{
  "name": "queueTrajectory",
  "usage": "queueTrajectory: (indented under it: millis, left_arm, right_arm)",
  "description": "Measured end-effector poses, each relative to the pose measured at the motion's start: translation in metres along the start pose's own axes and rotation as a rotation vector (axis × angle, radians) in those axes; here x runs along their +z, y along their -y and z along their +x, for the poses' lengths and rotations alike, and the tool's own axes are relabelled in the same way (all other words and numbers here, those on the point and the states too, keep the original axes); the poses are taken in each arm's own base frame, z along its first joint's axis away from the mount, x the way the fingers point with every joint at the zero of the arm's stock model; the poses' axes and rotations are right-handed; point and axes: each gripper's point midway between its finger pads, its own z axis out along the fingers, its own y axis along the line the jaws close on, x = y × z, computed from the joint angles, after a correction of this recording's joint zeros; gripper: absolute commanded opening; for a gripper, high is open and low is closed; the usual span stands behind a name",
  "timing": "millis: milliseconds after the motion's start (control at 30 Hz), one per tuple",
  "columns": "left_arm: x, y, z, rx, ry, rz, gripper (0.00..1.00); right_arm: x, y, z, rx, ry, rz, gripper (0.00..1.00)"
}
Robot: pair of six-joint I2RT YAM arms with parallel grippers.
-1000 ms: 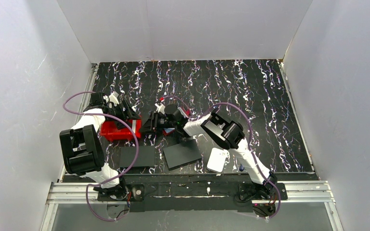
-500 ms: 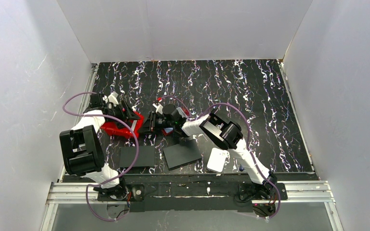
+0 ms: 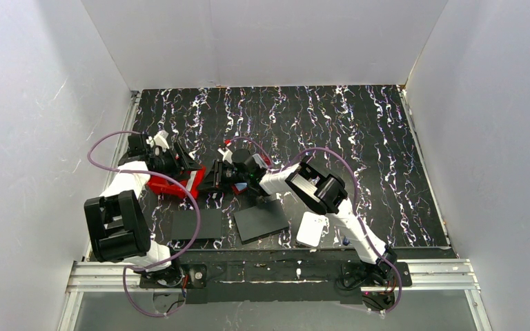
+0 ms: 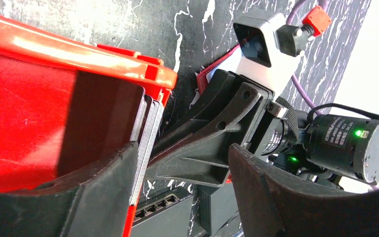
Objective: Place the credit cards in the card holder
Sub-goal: Pick up the credit card from the storage box.
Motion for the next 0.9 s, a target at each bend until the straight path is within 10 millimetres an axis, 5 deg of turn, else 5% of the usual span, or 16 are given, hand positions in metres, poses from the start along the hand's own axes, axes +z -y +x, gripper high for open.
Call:
queueTrajectory:
  millis: [467,733,900]
  left_arm:
    - [-0.004,-0.007,-0.008,-0.006,-0.009,-0.078,0.69]
    - [-0.015,-0.011,-0.020,0.012,0.027,-0.158,0.82]
    - [-0.002,-0.023,-0.030,-0.004,-0.001,-0.190,0.90]
  right_arm:
    - [0.003,0.000,0.000,0.003,-0.004,-0.011,0.18]
    - [0.003,-0.001,0.000,0.001,-0.005,-0.013,0.17]
    - [0.003,-0.001,0.000,0.002,-0.007,-0.014,0.15]
